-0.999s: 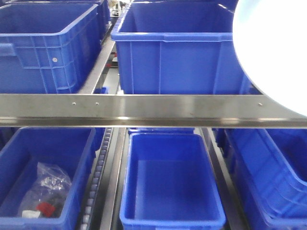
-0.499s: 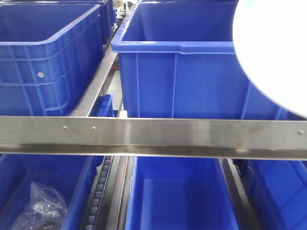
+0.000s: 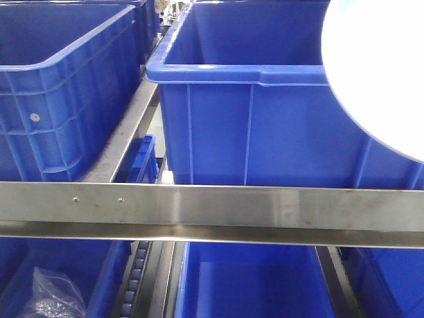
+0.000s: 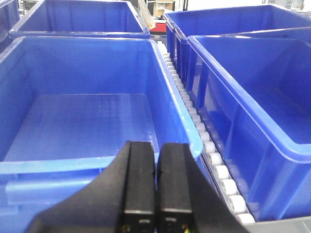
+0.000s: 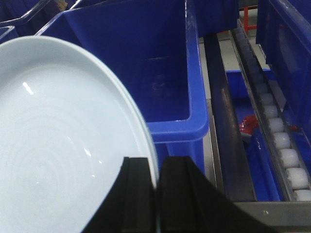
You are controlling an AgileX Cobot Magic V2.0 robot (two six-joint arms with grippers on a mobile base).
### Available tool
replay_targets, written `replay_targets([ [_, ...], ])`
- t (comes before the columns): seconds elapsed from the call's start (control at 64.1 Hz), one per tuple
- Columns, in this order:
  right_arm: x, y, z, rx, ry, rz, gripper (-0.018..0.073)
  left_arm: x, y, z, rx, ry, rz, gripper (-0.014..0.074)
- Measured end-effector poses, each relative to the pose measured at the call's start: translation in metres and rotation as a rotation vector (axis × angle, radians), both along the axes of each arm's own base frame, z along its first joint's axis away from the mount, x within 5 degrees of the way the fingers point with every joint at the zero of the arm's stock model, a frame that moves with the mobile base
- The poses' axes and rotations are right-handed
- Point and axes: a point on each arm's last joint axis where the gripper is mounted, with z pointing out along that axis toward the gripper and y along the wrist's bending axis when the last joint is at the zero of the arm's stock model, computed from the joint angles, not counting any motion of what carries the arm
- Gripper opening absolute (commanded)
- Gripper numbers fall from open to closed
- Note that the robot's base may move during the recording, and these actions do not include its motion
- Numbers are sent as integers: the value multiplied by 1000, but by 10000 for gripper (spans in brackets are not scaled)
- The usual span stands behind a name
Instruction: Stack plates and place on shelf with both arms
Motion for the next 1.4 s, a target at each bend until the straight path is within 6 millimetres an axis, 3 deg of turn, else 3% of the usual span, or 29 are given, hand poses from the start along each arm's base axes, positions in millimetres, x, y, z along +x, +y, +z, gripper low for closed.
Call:
replay_targets([
  [0.936, 7, -1, 4, -6, -19, -11, 48, 0, 0, 0, 0, 0, 0, 83],
  [1.046, 19, 0, 17, -35, -6, -8, 48, 0, 0, 0, 0, 0, 0, 83],
  [1.186, 50, 1, 47, -55, -2, -7, 48, 0, 0, 0, 0, 0, 0, 83],
  [1.326, 96, 2, 74, -58, 16, -8, 48, 0, 0, 0, 0, 0, 0, 83],
  [1.405, 127, 4, 79, -61, 51, -7, 48, 0, 0, 0, 0, 0, 0, 83],
])
